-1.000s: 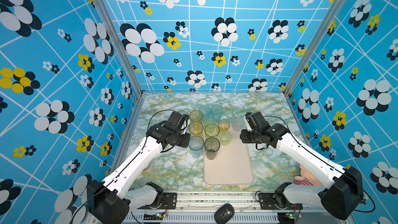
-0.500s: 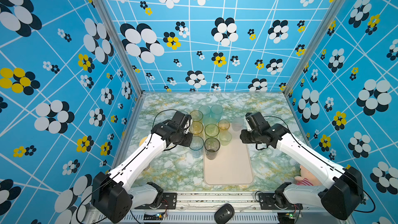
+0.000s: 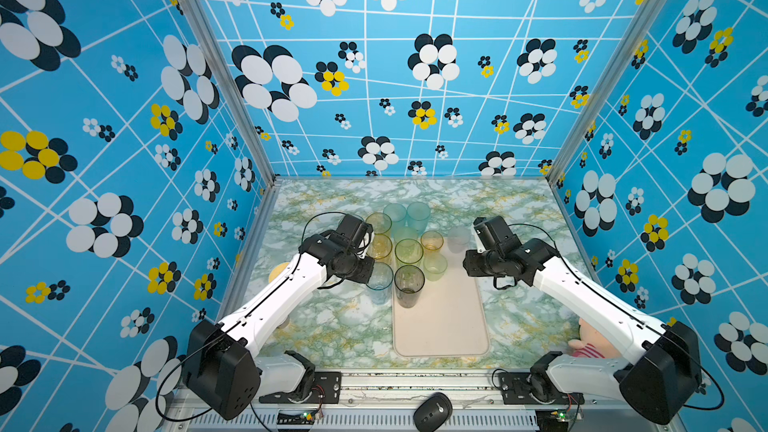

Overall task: Place the glasses into the tray
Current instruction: 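Reach the left gripper to the clear blue-rimmed glass while the right gripper rises, then close the left gripper on the clear blue-rimmed glass rim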

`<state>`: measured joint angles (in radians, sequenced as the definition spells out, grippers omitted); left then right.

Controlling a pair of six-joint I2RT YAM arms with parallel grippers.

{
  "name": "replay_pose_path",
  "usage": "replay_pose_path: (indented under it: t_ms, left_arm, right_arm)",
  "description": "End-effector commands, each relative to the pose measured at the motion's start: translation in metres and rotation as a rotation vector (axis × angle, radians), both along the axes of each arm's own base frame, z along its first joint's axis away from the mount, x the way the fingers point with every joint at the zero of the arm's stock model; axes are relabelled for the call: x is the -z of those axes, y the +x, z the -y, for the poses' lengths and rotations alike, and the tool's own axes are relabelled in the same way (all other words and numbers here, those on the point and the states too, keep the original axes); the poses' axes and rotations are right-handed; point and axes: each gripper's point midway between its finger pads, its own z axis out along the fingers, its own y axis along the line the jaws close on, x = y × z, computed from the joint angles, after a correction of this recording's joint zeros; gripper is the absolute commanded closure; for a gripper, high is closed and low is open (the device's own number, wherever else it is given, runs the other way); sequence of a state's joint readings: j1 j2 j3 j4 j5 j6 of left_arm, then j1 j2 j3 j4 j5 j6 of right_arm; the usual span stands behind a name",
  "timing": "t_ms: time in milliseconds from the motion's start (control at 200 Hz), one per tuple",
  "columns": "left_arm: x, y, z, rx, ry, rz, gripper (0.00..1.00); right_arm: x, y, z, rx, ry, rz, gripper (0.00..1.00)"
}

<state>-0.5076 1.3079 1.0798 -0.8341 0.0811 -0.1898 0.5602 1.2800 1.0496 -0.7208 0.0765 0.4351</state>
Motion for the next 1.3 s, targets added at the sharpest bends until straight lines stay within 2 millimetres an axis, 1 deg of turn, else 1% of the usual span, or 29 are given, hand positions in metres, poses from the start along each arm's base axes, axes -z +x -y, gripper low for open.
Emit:
replay_pose_path:
  t_ms: [0,325,470,695,1045,1295]
  left_arm:
    - [0.006,-0.001,-0.001,0.022,0.030,-0.010,0.80]
    - [0.007,0.000,-0.004,0.027,0.063,-0.013,0.84]
    - [0.007,-0.001,-0.004,0.037,0.074,-0.018,0.90]
    - [0.007,-0.004,-0.006,0.052,0.095,-0.033,0.94]
    - [-0.016,-0.013,-0.011,0.077,0.096,0.001,0.97]
    - [-0.045,-0.028,-0.020,0.082,0.100,0.038,0.97]
  right_arm:
    - [0.005,-0.001,0.004,0.018,-0.009,-0.010,0.59]
    - [0.007,0.000,0.003,0.014,-0.010,-0.013,0.59]
    - [0.006,0.000,0.003,0.014,-0.010,-0.010,0.59]
    - [0.007,-0.002,0.004,0.014,-0.009,-0.012,0.59]
    - [0.004,-0.005,0.006,0.018,0.001,0.000,0.59]
    - [0.003,-0.010,0.009,0.026,0.011,0.005,0.59]
